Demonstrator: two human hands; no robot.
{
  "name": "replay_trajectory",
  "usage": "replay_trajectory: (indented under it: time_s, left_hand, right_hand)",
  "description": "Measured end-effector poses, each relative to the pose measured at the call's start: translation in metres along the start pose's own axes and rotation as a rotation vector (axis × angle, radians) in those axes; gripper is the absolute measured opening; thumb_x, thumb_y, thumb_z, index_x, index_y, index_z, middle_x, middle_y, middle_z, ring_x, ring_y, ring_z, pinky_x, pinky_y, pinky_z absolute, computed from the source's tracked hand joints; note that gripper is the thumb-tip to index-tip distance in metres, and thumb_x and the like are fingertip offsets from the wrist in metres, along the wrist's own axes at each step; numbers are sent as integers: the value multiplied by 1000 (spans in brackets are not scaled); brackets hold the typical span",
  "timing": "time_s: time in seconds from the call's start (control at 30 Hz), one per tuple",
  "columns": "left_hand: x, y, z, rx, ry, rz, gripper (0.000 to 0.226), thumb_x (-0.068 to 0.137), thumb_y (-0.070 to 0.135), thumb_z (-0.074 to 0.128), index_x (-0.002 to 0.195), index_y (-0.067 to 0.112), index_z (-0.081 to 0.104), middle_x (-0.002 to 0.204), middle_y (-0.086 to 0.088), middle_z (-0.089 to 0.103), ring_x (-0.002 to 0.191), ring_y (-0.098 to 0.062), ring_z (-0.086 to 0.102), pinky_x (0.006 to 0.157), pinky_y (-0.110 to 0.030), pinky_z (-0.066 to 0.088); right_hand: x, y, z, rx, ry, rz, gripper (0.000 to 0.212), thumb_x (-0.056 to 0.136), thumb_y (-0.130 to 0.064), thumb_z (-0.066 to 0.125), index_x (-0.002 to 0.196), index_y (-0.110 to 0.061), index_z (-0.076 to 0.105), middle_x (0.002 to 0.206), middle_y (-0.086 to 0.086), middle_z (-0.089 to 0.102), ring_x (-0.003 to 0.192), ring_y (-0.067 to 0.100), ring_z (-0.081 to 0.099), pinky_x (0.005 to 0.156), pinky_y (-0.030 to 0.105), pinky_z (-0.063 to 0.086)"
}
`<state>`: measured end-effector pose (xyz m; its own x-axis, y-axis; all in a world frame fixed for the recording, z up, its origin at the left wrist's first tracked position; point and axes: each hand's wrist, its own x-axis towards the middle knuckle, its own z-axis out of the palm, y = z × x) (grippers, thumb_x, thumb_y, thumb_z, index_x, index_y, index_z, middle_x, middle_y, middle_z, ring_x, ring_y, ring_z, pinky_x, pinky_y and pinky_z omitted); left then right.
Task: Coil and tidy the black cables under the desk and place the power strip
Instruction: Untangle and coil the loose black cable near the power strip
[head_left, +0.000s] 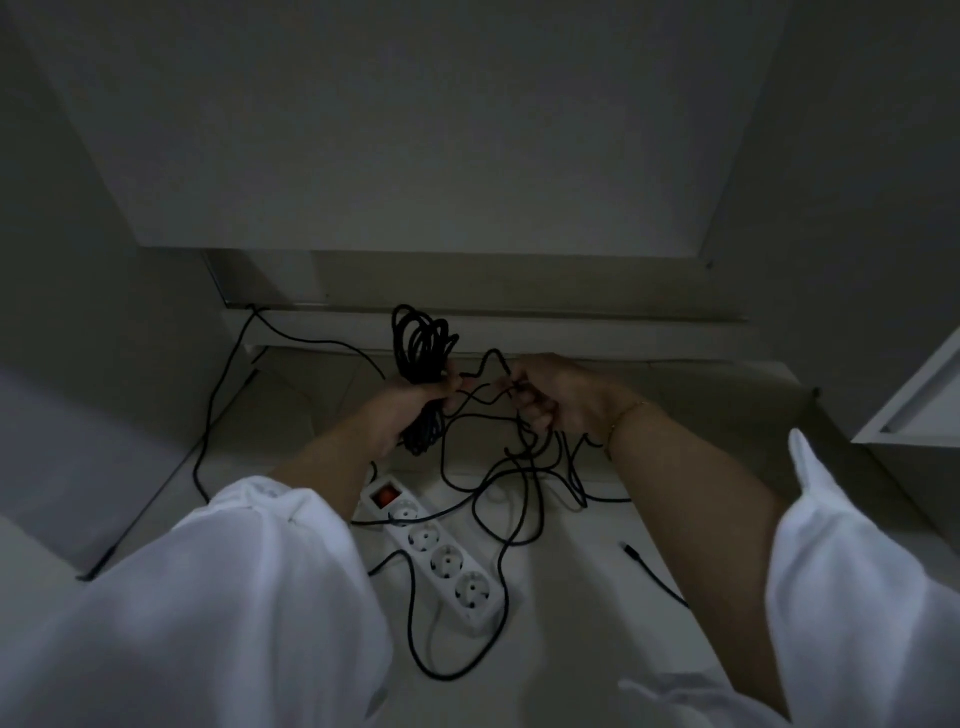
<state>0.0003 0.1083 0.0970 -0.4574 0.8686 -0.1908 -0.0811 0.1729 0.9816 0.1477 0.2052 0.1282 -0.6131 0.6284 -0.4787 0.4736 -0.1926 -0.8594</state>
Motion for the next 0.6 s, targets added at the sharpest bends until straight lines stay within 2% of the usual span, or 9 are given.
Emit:
replay_trajectory:
  time_s: [0.1, 0.13, 0.2, 0.27, 0.33, 0.4, 0.43, 0.53, 0.6]
  left_hand:
    - [0, 2, 2, 13, -53, 1, 7, 89, 11, 61, 92, 18, 62, 90, 0, 64, 71, -7, 64, 61, -13, 52]
    - [1, 2, 3, 16, -74, -10, 7, 90, 13, 61, 95, 18, 62, 91, 1, 65, 67, -3, 67, 58, -10, 52]
    - [-3, 5, 7, 31, -116, -43, 8, 90, 18, 60, 98, 19, 62, 90, 3, 66, 61, 5, 67, 56, -8, 51]
    - [-5, 6, 11, 22, -165, -80, 13, 92, 25, 58, 103, 20, 62, 92, 5, 68, 65, 3, 68, 63, -12, 53]
    - [-5, 7, 11, -40, -180, -116, 22, 92, 31, 55, 109, 20, 63, 97, 3, 71, 76, -3, 71, 77, -19, 54]
    - [-5, 6, 10, -88, -167, -137, 30, 92, 33, 54, 116, 16, 62, 104, -2, 72, 86, -11, 71, 86, -25, 52]
    - [-5, 7, 9, -128, -146, -151, 33, 93, 30, 54, 120, 12, 61, 108, -4, 71, 89, -14, 71, 86, -26, 53]
    - [-6, 7, 3, -204, -113, -164, 29, 96, 22, 51, 120, 6, 59, 107, -9, 70, 85, -15, 72, 75, -24, 57]
    - [-4, 6, -1, -162, -123, -175, 32, 94, 22, 54, 121, 6, 59, 112, -12, 69, 100, -21, 68, 92, -33, 53]
  right_hand:
    - [1, -3, 5, 8, -74, 20, 41, 89, -56, 45, 98, -18, 59, 47, -7, 28, 34, 5, 20, 35, 15, 16]
    - [1, -3, 6, 6, -69, 10, 46, 88, -59, 45, 98, -18, 61, 49, -7, 27, 35, 5, 20, 35, 15, 17]
    - [1, -4, 10, 74, -38, -37, 38, 91, -50, 48, 95, -14, 63, 46, -7, 31, 31, 4, 24, 32, 14, 18]
    - [2, -6, 11, 172, 23, -101, 27, 94, -32, 53, 103, -8, 61, 40, -7, 46, 24, 1, 33, 28, 13, 23]
    - [3, -7, 10, 178, 74, -151, 29, 92, -24, 57, 114, -4, 61, 62, 2, 63, 25, -1, 39, 28, 11, 26]
    - [4, -7, 8, 66, 88, -190, 36, 90, -25, 60, 120, -6, 61, 93, 11, 69, 35, 1, 45, 30, 11, 27]
    - [3, -6, 7, -9, 87, -207, 38, 89, -26, 61, 122, -8, 61, 101, 11, 68, 43, 2, 45, 31, 11, 28]
    - [3, -6, 3, -120, 51, -230, 43, 86, -26, 65, 127, -14, 58, 90, -1, 61, 58, 4, 40, 40, 12, 31]
    - [6, -5, 3, -167, -14, -222, 48, 85, -26, 67, 131, -18, 55, 101, -2, 61, 67, 4, 45, 53, 16, 32]
